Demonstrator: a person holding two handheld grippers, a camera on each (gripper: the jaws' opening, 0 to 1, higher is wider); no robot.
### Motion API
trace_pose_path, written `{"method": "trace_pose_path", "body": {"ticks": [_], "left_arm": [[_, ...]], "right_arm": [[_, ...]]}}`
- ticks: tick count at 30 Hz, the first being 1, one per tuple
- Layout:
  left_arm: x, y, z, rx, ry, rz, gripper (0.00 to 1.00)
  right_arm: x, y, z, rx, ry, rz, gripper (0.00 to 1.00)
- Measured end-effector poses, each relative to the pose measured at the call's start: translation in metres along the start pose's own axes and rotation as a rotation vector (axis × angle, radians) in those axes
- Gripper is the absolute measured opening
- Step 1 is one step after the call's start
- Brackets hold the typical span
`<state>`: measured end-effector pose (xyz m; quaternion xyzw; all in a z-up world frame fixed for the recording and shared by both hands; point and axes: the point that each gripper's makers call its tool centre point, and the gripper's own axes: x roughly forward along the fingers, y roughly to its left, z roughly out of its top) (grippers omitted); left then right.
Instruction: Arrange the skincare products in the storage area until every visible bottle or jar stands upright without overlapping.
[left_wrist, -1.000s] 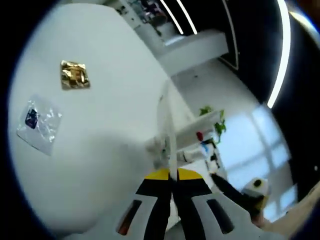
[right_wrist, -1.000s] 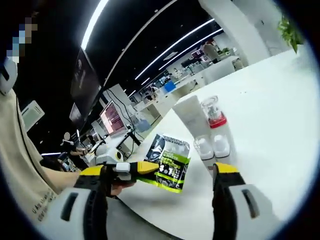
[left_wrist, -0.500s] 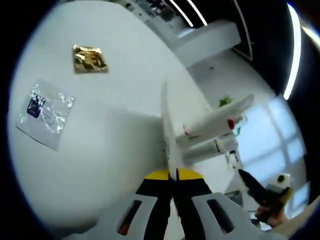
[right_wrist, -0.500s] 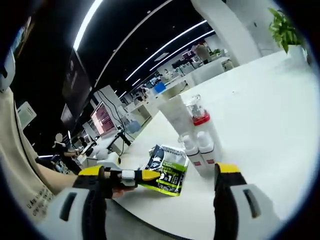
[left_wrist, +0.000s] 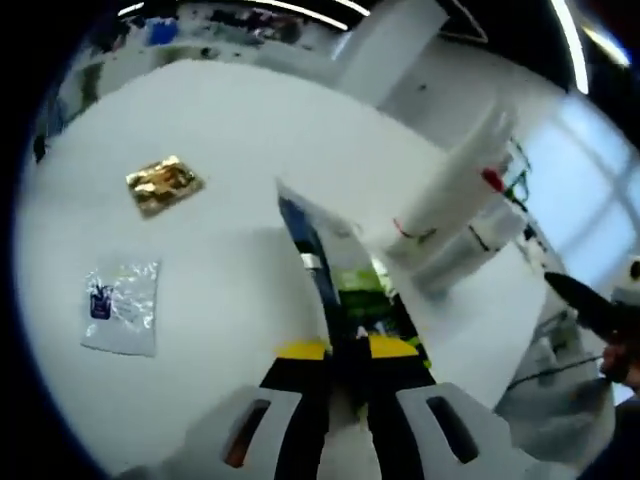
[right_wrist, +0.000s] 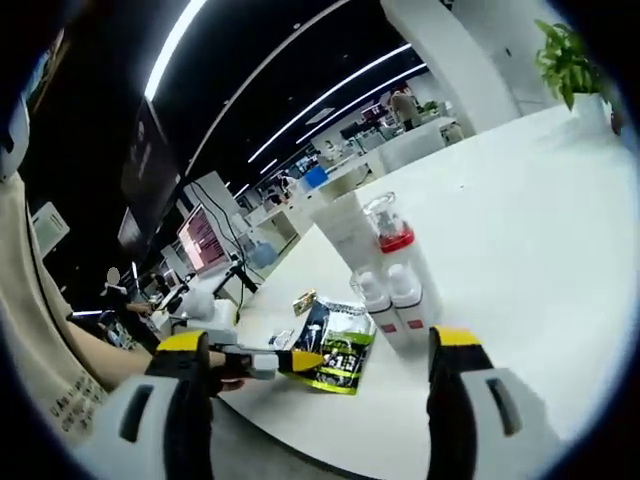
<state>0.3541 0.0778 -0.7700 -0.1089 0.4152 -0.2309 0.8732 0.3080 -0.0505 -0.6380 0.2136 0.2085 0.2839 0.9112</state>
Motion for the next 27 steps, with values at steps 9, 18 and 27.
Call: {"method": "trace_pose_path", "body": {"ticks": [9, 18, 27], "left_arm": [[-0.007, 0.005, -0.001, 0.255, 0.051, 0.095, 0.25], [0.004, -0.006, 0.017, 0.607, 0.05, 0.042, 0.43], [0.028, -0.015, 0.007, 0.667, 0.139, -0.022, 0.58]], "right_arm": [[-0.001, -0.001, 0.001, 0.003, -0.007, -0.002, 0.9], [-0.001, -0.001, 0.002, 0.007, -0.012, -0.002, 0.9], [-0.002, -0.002, 0.003, 0.01, -0.021, -0.005, 0.9]]}}
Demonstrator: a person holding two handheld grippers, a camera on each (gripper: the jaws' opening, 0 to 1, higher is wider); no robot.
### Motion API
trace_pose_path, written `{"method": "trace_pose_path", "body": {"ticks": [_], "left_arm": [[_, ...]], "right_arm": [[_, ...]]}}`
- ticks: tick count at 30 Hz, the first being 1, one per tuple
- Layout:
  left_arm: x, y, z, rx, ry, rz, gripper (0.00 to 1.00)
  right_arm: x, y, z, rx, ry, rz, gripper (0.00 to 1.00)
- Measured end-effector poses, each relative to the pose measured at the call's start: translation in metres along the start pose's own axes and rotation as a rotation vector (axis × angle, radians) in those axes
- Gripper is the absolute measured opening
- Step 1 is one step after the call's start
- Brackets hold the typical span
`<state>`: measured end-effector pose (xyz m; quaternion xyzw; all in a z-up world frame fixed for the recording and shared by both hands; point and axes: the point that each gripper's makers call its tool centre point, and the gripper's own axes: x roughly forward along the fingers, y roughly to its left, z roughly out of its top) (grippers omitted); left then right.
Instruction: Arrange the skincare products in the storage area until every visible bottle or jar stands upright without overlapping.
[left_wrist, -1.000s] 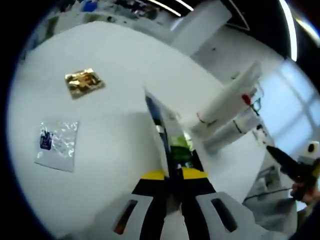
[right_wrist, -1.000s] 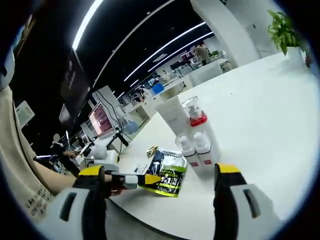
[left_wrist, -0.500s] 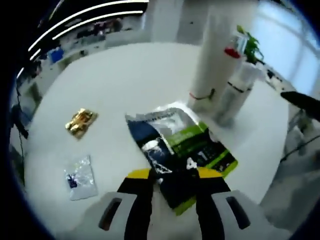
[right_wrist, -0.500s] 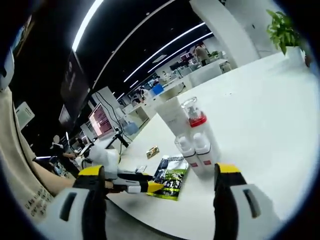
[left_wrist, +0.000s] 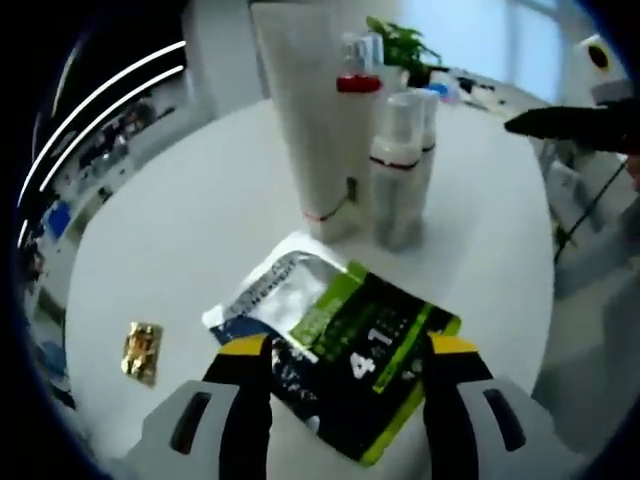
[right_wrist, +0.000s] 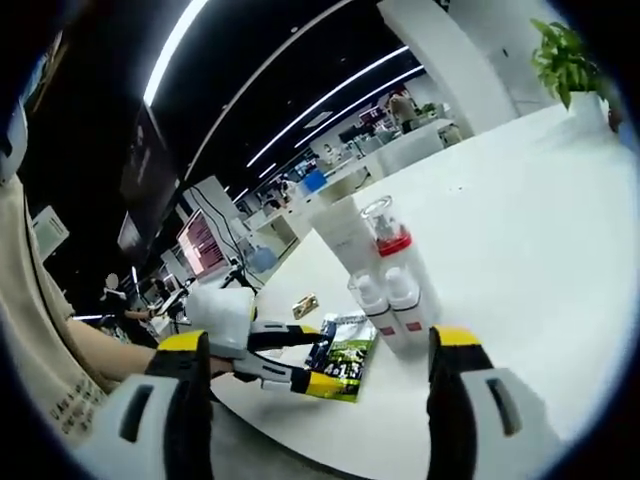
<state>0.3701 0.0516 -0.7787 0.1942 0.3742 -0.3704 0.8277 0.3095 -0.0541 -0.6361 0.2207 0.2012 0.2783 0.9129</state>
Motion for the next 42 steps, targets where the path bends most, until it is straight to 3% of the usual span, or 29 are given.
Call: {"method": "trace_pose_path", "body": {"ticks": [1, 3, 9, 24, 33, 42], "left_arm": [[0.001, -0.001, 0.002, -0.058, -0.021, -0.012, 0.58], [0.0, 0.002, 0.0, -0.036, -0.008, -0.005, 0.62], [-0.001, 0.011, -0.007, -0.082, 0.003, 0.0, 0.67], [-0.009, 0.013, -0.008, -0.103, 0.023, 0.006, 0.67], [-0.031, 0.019, -0.009, -0.15, -0.001, 0.02, 0.74], [-0.068, 0.023, -0.02, -0.243, -0.044, 0.054, 0.8]], "right_arm": [[0.0, 0.0, 0.0, 0.0, -0.002, -0.001, 0.9], [0.0, -0.001, 0.0, 0.001, -0.003, -0.002, 0.9], [0.0, 0.0, -0.001, -0.01, 0.003, -0.003, 0.9], [0.001, -0.001, -0.003, -0.044, 0.018, -0.015, 0.92], [0.001, 0.004, -0.002, -0.084, 0.019, -0.009, 0.93], [-0.002, 0.017, 0.001, -0.132, -0.004, 0.013, 0.95]]}}
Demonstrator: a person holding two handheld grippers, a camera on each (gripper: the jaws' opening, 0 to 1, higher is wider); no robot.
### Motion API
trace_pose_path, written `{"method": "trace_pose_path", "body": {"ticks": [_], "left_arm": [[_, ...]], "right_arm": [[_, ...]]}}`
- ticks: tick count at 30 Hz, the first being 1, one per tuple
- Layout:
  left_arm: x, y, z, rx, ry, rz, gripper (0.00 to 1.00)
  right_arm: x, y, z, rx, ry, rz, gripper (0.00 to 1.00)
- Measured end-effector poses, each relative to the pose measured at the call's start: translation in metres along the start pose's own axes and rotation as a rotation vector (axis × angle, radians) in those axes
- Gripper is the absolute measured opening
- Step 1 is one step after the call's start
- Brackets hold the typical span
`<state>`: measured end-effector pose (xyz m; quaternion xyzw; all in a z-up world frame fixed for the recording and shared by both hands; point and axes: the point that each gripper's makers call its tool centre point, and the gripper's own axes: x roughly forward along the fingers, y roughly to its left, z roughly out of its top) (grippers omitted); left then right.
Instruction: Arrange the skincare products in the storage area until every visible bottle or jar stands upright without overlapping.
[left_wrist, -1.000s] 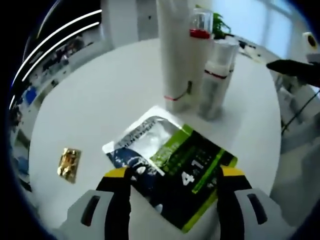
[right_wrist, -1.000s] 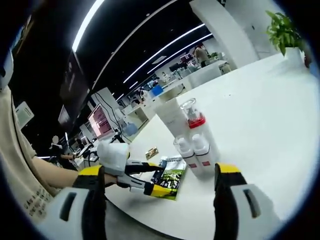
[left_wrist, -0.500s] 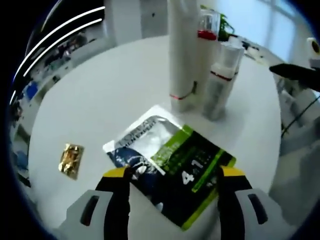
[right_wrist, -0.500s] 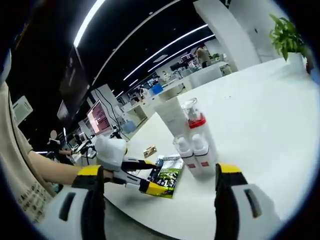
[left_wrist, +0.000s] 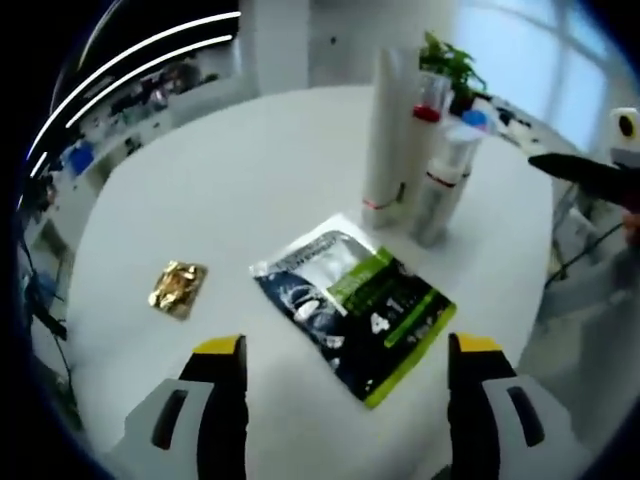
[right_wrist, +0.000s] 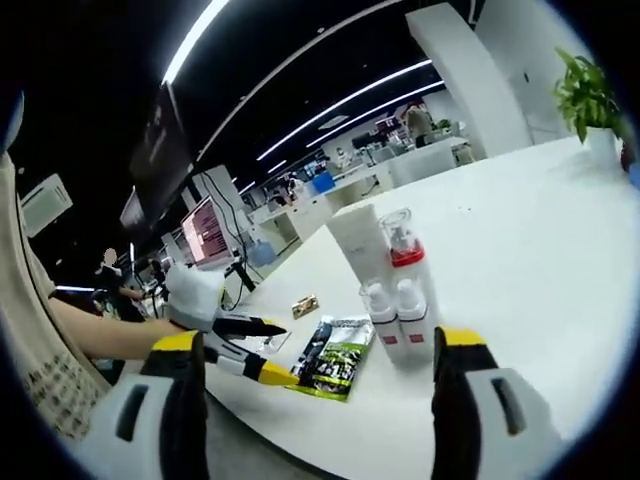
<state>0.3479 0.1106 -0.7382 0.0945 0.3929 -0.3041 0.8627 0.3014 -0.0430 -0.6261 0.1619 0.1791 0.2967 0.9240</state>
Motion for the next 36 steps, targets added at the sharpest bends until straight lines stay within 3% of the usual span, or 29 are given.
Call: {"method": "trace_pose_path", "body": {"ticks": [13, 24, 31, 36], "left_arm": [[-0.042, 0.012, -0.024, -0.134, -0.075, 0.026, 0.85], [-0.091, 0.021, -0.023, -0.216, -0.201, 0.077, 0.95], [-0.111, 0.025, -0.027, -0.191, -0.243, 0.114, 0.97], [-0.12, 0.025, -0.02, -0.156, -0.272, 0.144, 0.97]], "right_arm": [[-0.002, 0.008, -0.002, -0.029, -0.001, 0.032, 0.99], [0.0, 0.018, -0.008, -0.09, 0.019, 0.075, 1.0], [0.003, 0.018, -0.015, -0.124, 0.054, 0.073, 1.0], [0.003, 0.015, -0.016, -0.118, 0.056, 0.069, 0.99]]}}
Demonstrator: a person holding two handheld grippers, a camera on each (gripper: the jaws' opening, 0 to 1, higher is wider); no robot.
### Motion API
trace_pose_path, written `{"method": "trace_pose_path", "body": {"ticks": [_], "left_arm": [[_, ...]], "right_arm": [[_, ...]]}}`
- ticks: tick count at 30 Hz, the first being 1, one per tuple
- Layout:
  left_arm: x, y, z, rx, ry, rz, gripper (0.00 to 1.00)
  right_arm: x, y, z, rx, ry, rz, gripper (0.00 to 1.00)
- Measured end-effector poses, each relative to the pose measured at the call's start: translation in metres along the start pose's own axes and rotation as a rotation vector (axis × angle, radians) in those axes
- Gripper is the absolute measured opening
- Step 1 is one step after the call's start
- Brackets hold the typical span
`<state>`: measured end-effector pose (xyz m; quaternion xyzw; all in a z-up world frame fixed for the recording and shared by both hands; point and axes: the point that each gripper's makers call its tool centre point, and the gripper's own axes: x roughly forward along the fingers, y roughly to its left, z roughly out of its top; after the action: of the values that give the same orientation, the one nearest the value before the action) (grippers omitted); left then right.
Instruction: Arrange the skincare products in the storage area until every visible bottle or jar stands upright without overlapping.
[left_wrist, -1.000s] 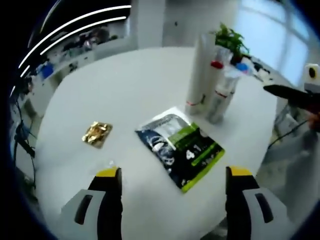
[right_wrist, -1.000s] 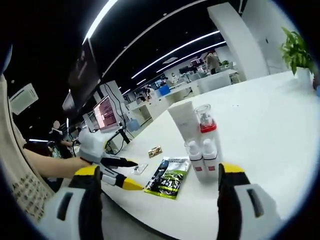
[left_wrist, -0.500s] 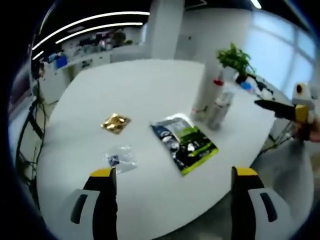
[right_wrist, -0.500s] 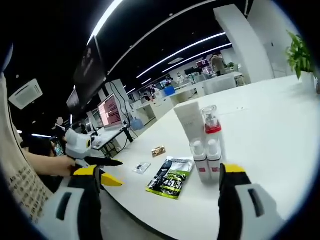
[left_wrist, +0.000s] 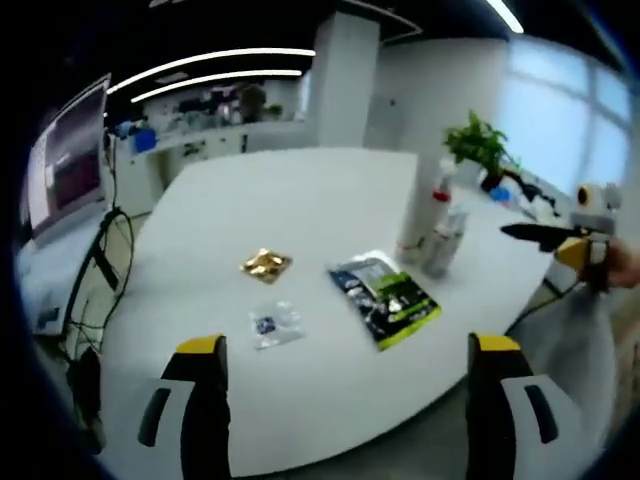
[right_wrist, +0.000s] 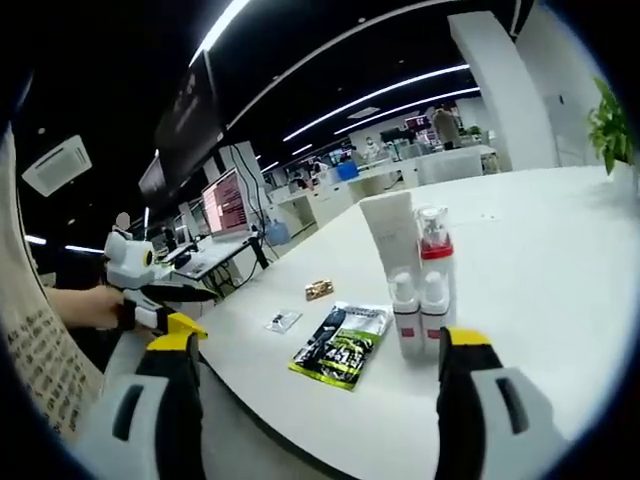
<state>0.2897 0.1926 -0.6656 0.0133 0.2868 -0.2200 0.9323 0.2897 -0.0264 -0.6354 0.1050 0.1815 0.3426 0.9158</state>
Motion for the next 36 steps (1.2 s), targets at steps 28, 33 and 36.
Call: {"method": "trace_pose_path", "body": {"ticks": [28, 33, 36], "left_arm": [[0.01, 0.016, -0.012, -0.066, 0.069, 0.069, 0.93], [0.019, 0.019, -0.014, -0.083, 0.092, 0.084, 0.92], [0.026, 0.02, -0.013, -0.079, 0.1, 0.089, 0.92]], "right_arm": [[-0.001, -0.012, 0.001, 0.022, -0.015, -0.049, 0.96], [-0.001, -0.013, 0.002, 0.023, -0.015, -0.046, 0.96], [-0.001, -0.013, 0.003, 0.026, -0.021, -0.045, 0.95]]}}
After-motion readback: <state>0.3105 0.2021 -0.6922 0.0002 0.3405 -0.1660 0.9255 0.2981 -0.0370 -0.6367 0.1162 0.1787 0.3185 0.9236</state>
